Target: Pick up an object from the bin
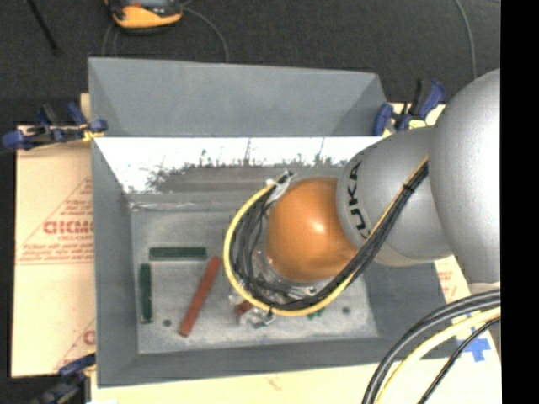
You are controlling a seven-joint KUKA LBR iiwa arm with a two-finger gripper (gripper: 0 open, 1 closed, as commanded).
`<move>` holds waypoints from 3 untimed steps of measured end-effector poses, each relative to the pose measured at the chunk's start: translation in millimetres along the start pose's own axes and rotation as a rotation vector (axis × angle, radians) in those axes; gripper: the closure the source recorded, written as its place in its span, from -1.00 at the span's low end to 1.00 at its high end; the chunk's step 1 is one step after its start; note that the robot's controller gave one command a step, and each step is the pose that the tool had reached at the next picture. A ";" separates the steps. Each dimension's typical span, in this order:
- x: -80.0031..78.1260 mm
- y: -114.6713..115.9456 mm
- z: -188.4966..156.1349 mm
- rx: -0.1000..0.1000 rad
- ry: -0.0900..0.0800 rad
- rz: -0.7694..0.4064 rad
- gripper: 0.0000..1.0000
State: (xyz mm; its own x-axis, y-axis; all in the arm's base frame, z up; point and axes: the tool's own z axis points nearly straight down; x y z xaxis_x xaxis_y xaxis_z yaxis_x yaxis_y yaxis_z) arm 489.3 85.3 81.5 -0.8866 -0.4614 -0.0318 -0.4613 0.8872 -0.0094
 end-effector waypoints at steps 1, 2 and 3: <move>0.0 0.0 0.0 0.000 0.000 0.001 1.00; 10.1 0.5 -38.8 -0.011 0.036 -0.028 1.00; 10.0 0.4 -40.9 -0.011 0.036 -0.029 1.00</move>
Offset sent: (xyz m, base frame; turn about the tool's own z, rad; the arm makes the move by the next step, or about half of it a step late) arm -0.0081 -0.0064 0.0919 -0.0539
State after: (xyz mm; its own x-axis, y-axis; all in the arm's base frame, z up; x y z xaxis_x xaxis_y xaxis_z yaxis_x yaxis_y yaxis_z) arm 478.9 80.8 122.1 -0.8733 -0.4872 0.0042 -0.4872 0.8733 0.0014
